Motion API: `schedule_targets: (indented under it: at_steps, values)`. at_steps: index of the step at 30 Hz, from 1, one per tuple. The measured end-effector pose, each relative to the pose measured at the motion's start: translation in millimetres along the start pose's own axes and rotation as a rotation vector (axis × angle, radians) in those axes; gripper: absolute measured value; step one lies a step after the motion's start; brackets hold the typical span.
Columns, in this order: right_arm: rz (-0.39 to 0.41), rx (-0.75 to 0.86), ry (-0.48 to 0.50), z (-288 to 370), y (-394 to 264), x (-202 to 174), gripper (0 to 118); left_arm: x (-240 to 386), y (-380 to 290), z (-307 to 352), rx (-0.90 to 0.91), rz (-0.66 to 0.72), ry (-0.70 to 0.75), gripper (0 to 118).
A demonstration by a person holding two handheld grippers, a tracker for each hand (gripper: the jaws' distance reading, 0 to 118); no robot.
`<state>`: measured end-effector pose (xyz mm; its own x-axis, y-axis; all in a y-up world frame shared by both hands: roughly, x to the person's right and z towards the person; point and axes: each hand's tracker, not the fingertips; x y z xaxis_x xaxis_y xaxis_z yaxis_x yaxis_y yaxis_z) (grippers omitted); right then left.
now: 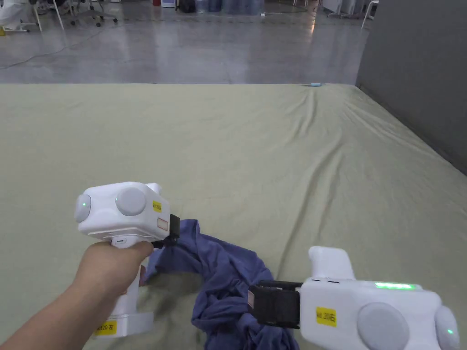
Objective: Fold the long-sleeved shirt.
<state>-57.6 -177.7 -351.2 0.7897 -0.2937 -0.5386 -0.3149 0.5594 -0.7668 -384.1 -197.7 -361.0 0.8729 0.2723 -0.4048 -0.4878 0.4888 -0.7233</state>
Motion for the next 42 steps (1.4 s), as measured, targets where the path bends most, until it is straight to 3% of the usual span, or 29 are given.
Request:
schedule_targets:
  at_steps: [1,2,3,4,9,15,23,29,32,36,42]
  values:
    - [0.005,-0.043,-0.003,-8,1,-4,101,-1,0,6,0.005,0.004,-0.008,0]
    - [0.014,-0.112,-0.019,-19,-5,-11,71,-3,0,14,0.011,0.011,-0.013,0]
    - [0.025,-0.192,-0.057,-29,-10,-17,19,-5,-2,21,0.017,0.016,-0.019,0]
    - [0.037,-0.224,-0.074,-35,-14,-20,14,-8,-2,27,0.018,0.019,-0.022,0]
    - [0.06,-0.22,-0.077,-15,-26,-3,11,-36,-5,77,0.056,0.079,-0.053,0]
    - [0.041,0.082,-0.042,106,40,21,10,-62,1,178,0.23,0.158,-0.145,0]
    - [0.168,0.333,-0.189,199,156,-3,10,-68,45,297,0.472,0.11,-0.153,0]
    - [0.168,0.343,-0.171,209,246,-29,10,-81,100,331,0.529,0.16,-0.163,0]
    - [0.293,0.36,-0.265,205,287,-53,10,-80,134,334,0.555,0.161,-0.136,0]
    - [0.361,0.372,-0.371,194,335,-71,10,-79,174,332,0.599,0.161,-0.083,0]
    - [0.362,0.339,-0.33,158,339,-60,10,-94,179,307,0.586,0.218,-0.103,0]
